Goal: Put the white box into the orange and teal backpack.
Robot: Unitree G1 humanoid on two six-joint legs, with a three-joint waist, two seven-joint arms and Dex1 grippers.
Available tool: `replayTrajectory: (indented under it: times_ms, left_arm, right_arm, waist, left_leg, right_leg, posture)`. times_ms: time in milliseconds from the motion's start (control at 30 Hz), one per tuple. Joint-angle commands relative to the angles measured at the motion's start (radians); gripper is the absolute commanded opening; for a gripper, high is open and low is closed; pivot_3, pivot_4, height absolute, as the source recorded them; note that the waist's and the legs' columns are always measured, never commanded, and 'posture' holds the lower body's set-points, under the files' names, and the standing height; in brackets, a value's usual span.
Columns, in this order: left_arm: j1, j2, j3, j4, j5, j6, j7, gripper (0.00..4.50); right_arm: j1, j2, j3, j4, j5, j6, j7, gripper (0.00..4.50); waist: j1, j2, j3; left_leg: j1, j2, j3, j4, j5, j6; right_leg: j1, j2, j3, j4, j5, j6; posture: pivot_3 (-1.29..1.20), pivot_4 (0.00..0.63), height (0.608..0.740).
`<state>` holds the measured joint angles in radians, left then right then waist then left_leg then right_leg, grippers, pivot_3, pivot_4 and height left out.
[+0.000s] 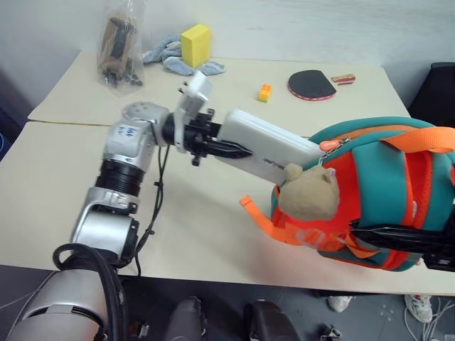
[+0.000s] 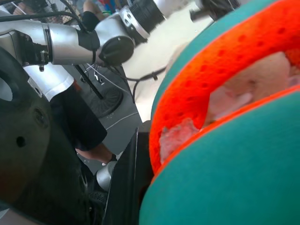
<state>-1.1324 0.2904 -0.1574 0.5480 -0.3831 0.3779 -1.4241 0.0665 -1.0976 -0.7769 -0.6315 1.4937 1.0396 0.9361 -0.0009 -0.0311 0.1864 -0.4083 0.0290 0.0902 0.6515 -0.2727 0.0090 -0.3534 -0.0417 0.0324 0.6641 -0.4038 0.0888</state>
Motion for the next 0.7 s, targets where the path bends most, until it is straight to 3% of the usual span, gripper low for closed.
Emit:
replayTrajectory:
  times_ms: [33, 167, 233, 533, 700]
  left_arm:
    - [-0.001, -0.122, -0.055, -0.041, 0.058, -0.036, 0.121, 1.3]
    - [0.005, -0.259, -0.108, -0.04, 0.152, -0.047, 0.302, 1.3]
    - [0.019, -0.26, -0.119, -0.067, 0.168, -0.035, 0.308, 2.0]
    - [0.034, 0.06, -0.015, -0.104, 0.119, -0.023, 0.132, 4.48]
    - [0.017, 0.202, 0.048, -0.079, 0.064, 0.011, -0.003, 4.48]
  right_arm:
    - [-0.04, 0.025, 0.077, -0.031, -0.038, -0.071, -0.044, 0.02]
    - [-0.039, 0.052, 0.127, -0.048, -0.089, -0.107, -0.063, 0.02]
    - [-0.03, 0.062, 0.136, -0.054, -0.111, -0.119, -0.073, 0.0]
    - [0.065, 0.091, 0.106, -0.081, -0.135, -0.143, -0.074, 0.0]
    - [0.084, 0.088, 0.11, -0.08, -0.141, -0.156, -0.076, 0.0]
  waist:
    - [0.004, 0.0, 0.0]
    - [0.0, 0.0, 0.0]
    - [-0.004, 0.0, 0.0]
    - [-0.026, 0.001, 0.0]
    - [-0.024, 0.001, 0.0]
  left_leg:
    - [-0.001, 0.0, 0.0, 0.001, 0.0, 0.0]
    - [-0.004, -0.001, 0.0, 0.002, -0.001, 0.001]
    - [-0.003, 0.0, 0.0, 0.002, -0.001, 0.001]
    - [0.002, 0.002, 0.0, -0.002, 0.002, -0.003]
    - [0.001, 0.001, 0.0, -0.001, 0.002, -0.002]
  right_leg:
    - [0.0, 0.0, 0.0, 0.0, 0.0, 0.0]
    - [-0.002, 0.0, 0.0, 0.0, 0.001, 0.002]
    - [-0.002, 0.0, 0.001, 0.0, 0.001, 0.002]
    - [-0.002, 0.004, 0.002, 0.005, 0.001, 0.0]
    - [-0.002, 0.001, 0.002, 0.004, 0.0, 0.0]
  posture:
    - [0.0, 0.15, 0.74]
    - [0.0, 0.15, 0.74]
    - [0.0, 0.15, 0.74]
    - [0.0, 0.15, 0.74]
    - [0.0, 0.15, 0.74]
